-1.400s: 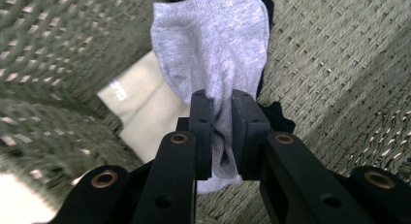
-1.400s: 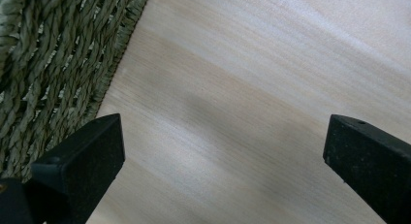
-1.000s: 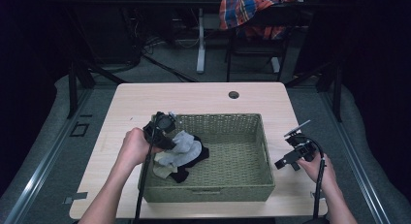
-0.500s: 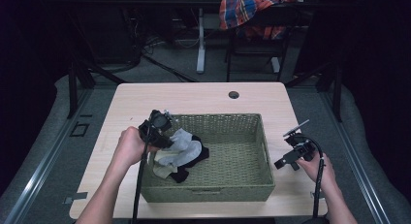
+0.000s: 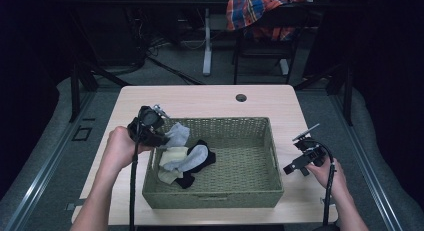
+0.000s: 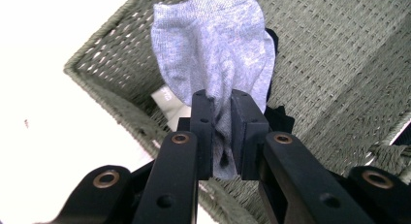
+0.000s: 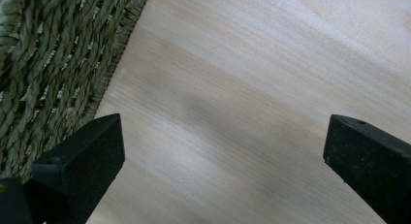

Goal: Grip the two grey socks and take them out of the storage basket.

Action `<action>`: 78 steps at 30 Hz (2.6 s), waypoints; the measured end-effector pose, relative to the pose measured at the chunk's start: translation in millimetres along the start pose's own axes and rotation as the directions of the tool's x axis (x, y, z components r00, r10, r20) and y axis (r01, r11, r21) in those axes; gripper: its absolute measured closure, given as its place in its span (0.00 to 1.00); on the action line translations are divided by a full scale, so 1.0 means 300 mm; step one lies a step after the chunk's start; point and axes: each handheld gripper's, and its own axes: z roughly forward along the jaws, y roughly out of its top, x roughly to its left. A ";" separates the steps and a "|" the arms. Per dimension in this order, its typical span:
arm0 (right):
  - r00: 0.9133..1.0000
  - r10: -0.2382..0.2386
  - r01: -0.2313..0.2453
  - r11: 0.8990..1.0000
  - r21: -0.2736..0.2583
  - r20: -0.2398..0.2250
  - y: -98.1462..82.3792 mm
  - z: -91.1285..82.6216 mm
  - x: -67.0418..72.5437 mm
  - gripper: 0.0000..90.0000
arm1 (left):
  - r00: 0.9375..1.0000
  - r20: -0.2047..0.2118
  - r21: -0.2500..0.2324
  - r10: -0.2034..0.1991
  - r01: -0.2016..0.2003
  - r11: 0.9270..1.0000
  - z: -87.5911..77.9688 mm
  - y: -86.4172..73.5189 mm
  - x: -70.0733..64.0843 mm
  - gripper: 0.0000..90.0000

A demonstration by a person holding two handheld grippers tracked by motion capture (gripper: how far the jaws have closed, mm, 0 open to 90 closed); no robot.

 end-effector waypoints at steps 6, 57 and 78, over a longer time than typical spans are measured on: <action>1.000 -0.022 0.022 0.999 0.024 0.001 0.004 -0.006 -0.004 0.01 | 0.999 -0.032 0.008 -0.022 0.022 1.000 -0.026 -0.020 0.025 0.91; 1.000 -0.019 0.019 1.000 0.014 -0.014 0.001 -0.008 -0.008 0.01 | 0.895 -0.220 0.035 -0.387 0.404 0.914 0.048 -0.356 0.376 0.90; 1.000 -0.023 0.023 0.999 0.022 -0.005 0.003 -0.009 -0.006 0.01 | 0.880 -0.144 0.160 -0.452 0.472 0.867 0.242 -0.453 0.435 0.89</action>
